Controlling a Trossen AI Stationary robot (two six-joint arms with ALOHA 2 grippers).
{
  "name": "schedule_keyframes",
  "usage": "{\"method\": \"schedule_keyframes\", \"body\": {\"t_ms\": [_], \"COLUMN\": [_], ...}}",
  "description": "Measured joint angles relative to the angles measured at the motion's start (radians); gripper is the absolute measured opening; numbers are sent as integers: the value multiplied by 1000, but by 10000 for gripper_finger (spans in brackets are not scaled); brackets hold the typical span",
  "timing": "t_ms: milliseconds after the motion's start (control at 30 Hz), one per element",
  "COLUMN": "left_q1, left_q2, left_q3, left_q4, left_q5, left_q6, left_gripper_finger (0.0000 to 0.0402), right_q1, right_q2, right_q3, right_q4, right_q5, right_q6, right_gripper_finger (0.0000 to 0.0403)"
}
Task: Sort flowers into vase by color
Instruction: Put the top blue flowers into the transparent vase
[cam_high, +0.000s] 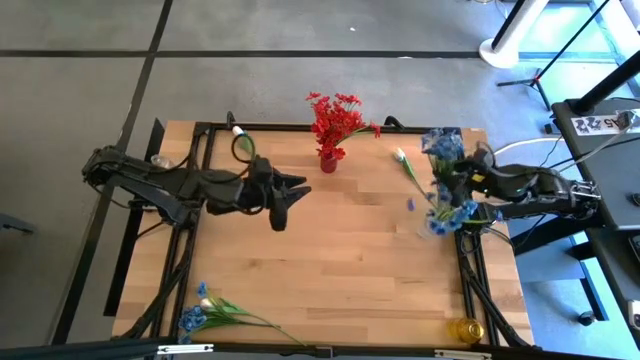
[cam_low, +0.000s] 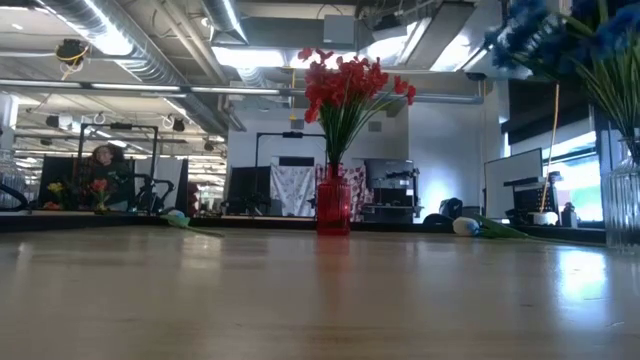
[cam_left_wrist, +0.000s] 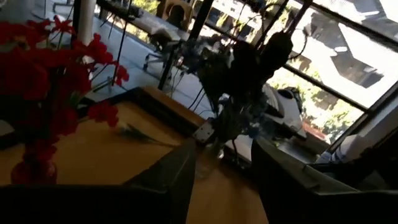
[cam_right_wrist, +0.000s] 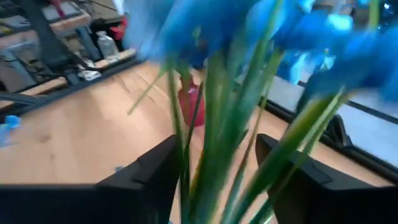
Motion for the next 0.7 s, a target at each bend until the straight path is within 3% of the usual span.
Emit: {"method": "schedule_keyframes", "body": {"t_ms": [167,400,567,700], "left_q1": [29,39,41,41], "left_q2": [0,0,-4,-30], "left_q3": [0,0,3,5], "left_q4": [-3,-4,-11,-15], "left_q5": [46,46,46,45], "left_q6": [17,62,65,65], "left_gripper_finger": [151,151,151,151], "right_q1": [0,0,1,1], "right_q2": [0,44,99,104], "right_q3": [50,21,61,149], "right_q4": [-9,-20,-18,-17], "right_q5": [-63,-14,-34,-46], "right_q6": [-19,-16,5,-32], "right_gripper_finger": [202,114,15,18]}}
